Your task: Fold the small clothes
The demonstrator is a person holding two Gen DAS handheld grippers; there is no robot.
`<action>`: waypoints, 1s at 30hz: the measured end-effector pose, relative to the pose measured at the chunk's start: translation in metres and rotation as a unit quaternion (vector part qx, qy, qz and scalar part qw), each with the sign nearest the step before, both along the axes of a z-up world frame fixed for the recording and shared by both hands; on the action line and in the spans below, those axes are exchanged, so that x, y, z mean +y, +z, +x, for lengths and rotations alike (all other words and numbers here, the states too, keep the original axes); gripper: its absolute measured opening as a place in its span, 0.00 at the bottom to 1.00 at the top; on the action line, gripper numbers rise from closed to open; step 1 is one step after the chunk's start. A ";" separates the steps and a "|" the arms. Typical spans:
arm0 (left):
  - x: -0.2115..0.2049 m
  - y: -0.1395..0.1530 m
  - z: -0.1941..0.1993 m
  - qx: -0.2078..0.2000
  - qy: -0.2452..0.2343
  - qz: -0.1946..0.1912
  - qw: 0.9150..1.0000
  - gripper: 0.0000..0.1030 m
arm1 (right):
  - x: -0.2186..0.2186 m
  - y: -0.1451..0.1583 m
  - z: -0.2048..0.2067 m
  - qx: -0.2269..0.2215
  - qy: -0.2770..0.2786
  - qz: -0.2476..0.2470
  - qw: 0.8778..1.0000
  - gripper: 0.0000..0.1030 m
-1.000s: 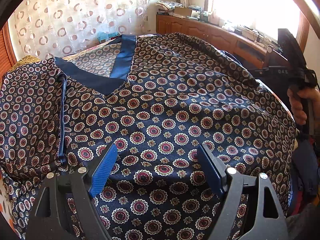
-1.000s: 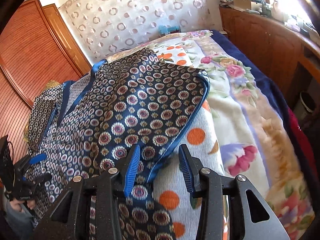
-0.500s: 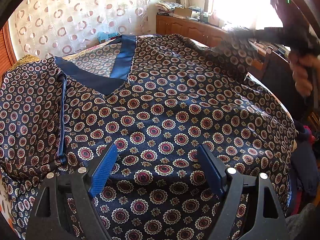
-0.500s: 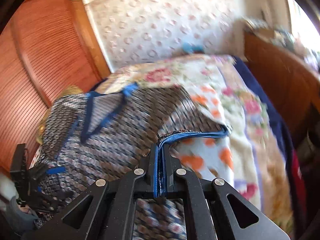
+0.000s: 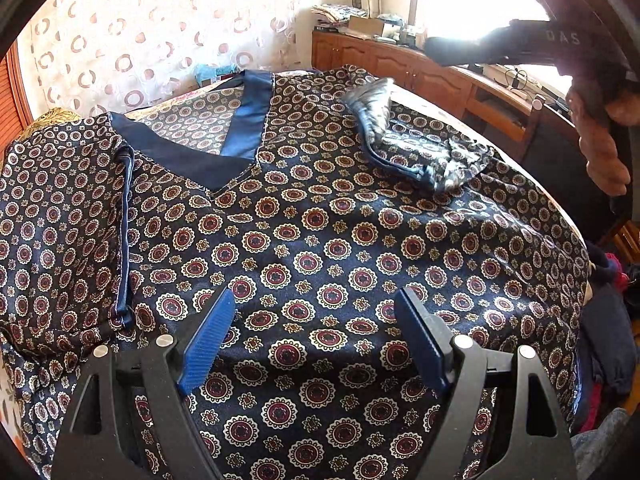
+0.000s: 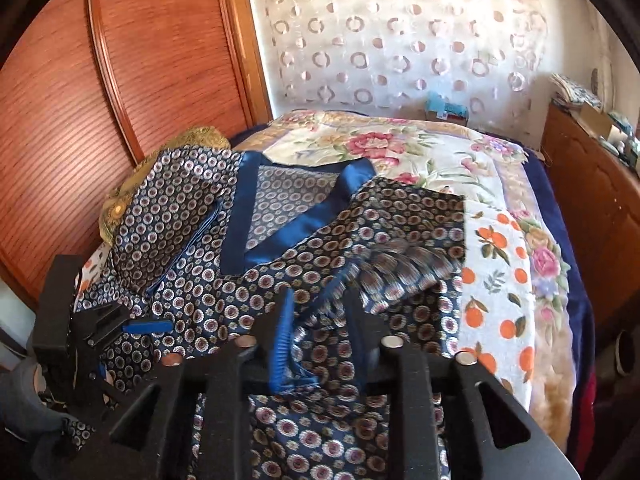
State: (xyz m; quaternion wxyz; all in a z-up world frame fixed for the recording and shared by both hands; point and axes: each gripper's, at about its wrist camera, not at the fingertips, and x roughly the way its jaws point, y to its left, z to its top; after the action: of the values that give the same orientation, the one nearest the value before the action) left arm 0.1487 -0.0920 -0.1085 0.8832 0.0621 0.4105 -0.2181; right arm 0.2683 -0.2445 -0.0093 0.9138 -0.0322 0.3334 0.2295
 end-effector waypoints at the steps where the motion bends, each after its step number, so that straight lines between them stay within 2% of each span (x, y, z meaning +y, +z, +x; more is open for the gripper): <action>1: 0.001 0.001 0.000 0.000 0.003 -0.004 1.000 0.80 | -0.007 0.002 0.000 -0.002 -0.006 0.003 1.000 0.34; 4: 0.011 0.010 0.002 -0.001 0.006 -0.020 1.000 0.80 | -0.021 -0.006 0.008 0.002 -0.037 -0.001 0.999 0.35; 7: 0.024 0.024 0.001 -0.027 0.017 -0.011 0.999 0.80 | -0.032 -0.021 0.037 0.022 -0.065 -0.013 0.998 0.35; 10: 0.039 0.035 0.006 -0.034 0.025 -0.015 0.999 0.80 | -0.027 -0.039 0.067 0.045 -0.086 -0.019 0.995 0.35; 15: 0.060 0.046 0.019 -0.043 0.044 -0.011 0.998 0.80 | -0.004 -0.051 0.116 0.072 -0.087 -0.003 0.994 0.35; 18: 0.068 0.049 0.025 -0.049 0.052 -0.005 0.997 0.80 | 0.020 -0.061 0.142 0.092 -0.073 -0.020 0.993 0.35; 24: 0.090 0.052 0.036 -0.059 0.070 0.007 0.996 0.80 | 0.047 -0.055 0.152 0.083 -0.029 -0.046 0.995 0.37; 26: 0.099 0.053 0.042 -0.062 0.080 0.015 0.995 0.80 | 0.045 -0.051 0.147 0.067 -0.020 -0.059 0.996 0.45; 30: 0.123 0.057 0.060 -0.065 0.105 0.026 0.992 0.80 | 0.036 -0.049 0.137 0.050 -0.019 -0.080 0.995 0.50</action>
State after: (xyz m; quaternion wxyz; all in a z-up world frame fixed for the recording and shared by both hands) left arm 0.2089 0.0312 -0.0516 0.9241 0.0561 0.3619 -0.1091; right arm 0.4054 -0.2082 -0.0587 0.8948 -0.0872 0.3965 0.1859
